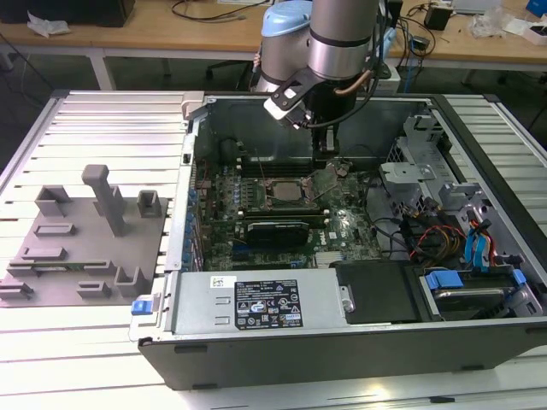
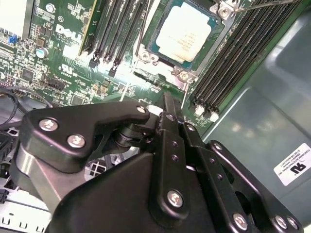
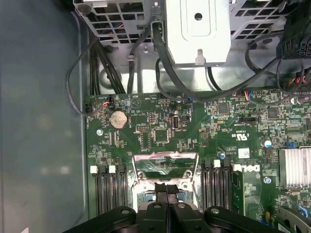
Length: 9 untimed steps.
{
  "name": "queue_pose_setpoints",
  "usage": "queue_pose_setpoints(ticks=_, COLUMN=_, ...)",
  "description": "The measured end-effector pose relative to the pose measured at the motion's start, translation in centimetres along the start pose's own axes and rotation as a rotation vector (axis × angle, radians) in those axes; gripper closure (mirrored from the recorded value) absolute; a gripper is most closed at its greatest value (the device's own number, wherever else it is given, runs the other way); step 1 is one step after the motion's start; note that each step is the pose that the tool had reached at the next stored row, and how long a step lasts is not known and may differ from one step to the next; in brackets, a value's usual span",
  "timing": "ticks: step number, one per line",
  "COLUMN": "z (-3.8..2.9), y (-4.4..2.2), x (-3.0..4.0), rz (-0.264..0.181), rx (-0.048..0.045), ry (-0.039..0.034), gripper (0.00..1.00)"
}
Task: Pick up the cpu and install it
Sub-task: 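Close the cpu cover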
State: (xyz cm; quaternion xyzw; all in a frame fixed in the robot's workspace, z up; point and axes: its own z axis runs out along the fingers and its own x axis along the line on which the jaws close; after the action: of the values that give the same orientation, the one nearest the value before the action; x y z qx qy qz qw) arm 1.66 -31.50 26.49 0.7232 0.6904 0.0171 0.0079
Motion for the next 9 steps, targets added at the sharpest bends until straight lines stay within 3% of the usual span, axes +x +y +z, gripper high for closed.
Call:
queue_pose_setpoints(ticks=5, z=-0.01, y=0.13, x=0.01, rz=0.000, rx=0.0001, ry=-0.0003, gripper=0.89)
queue_pose_setpoints(ticks=9, z=0.03, y=1.32, x=0.06, rz=0.000, rx=0.0002, ry=-0.0002, gripper=0.89)
